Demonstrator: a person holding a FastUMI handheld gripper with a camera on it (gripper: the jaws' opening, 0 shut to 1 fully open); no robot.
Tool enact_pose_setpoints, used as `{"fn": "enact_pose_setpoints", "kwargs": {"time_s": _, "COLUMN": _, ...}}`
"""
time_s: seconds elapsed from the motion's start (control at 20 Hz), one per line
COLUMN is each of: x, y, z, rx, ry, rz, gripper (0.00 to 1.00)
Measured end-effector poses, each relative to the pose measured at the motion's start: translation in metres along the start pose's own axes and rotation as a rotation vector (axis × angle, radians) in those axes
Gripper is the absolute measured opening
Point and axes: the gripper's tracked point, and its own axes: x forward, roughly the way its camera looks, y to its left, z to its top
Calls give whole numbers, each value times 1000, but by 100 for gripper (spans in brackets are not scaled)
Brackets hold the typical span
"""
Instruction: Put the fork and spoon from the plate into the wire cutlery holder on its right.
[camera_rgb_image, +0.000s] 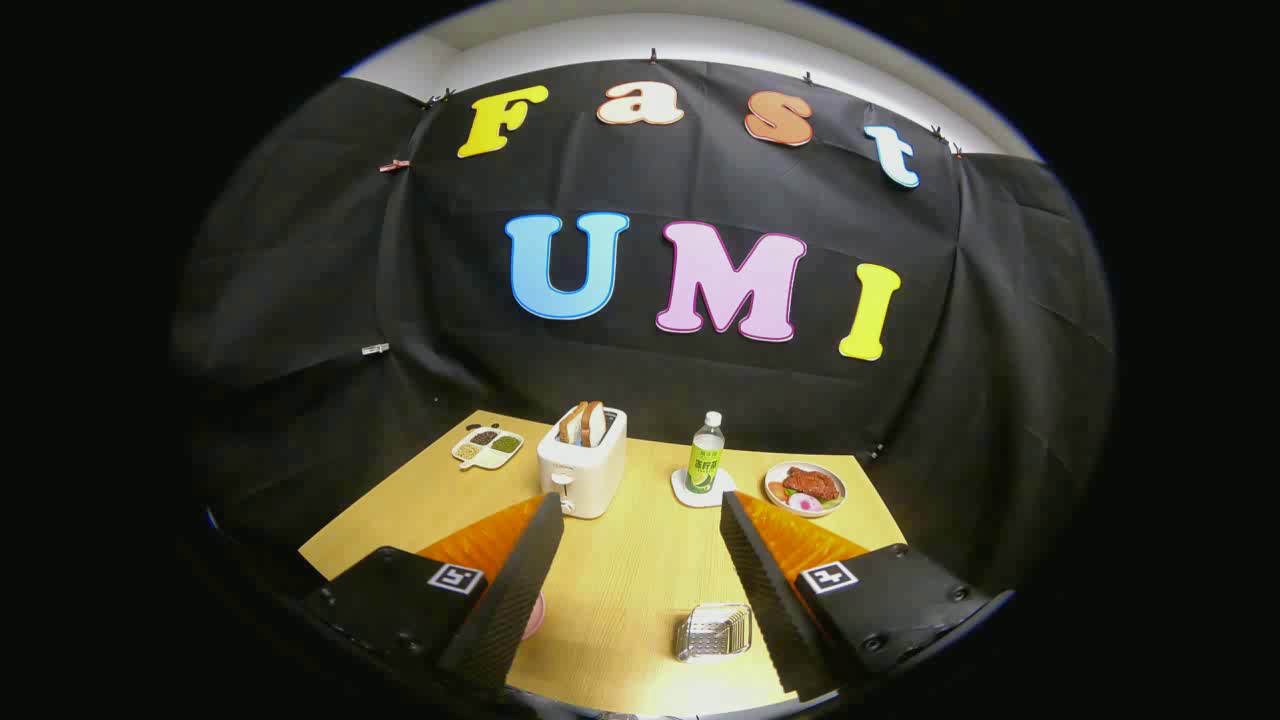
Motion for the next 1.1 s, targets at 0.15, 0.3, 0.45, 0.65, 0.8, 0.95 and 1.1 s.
{"fn": "enact_pose_setpoints", "kwargs": {"time_s": 0.15, "x": 1, "y": 1, "z": -3, "rx": 3, "ry": 8, "rz": 2, "gripper": 99}}
{"fn": "enact_pose_setpoints", "kwargs": {"time_s": 0.3, "x": 1, "y": 3, "z": -5, "rx": 6, "ry": 12, "rz": 5, "gripper": 99}}
{"fn": "enact_pose_setpoints", "kwargs": {"time_s": 0.45, "x": 3, "y": 5, "z": -6, "rx": 5, "ry": 17, "rz": 10, "gripper": 99}}
{"fn": "enact_pose_setpoints", "kwargs": {"time_s": 0.65, "x": 4, "y": 7, "z": -7, "rx": 6, "ry": 24, "rz": 16, "gripper": 99}}
{"fn": "enact_pose_setpoints", "kwargs": {"time_s": 0.8, "x": 6, "y": 16, "z": -16, "rx": 13, "ry": 54, "rz": 41, "gripper": 99}}
{"fn": "enact_pose_setpoints", "kwargs": {"time_s": 0.95, "x": 9, "y": 31, "z": -37, "rx": 22, "ry": 134, "rz": 81, "gripper": 99}}
{"fn": "enact_pose_setpoints", "kwargs": {"time_s": 1.1, "x": 12, "y": 63, "z": -65, "rx": 74, "ry": 239, "rz": 170, "gripper": 99}}
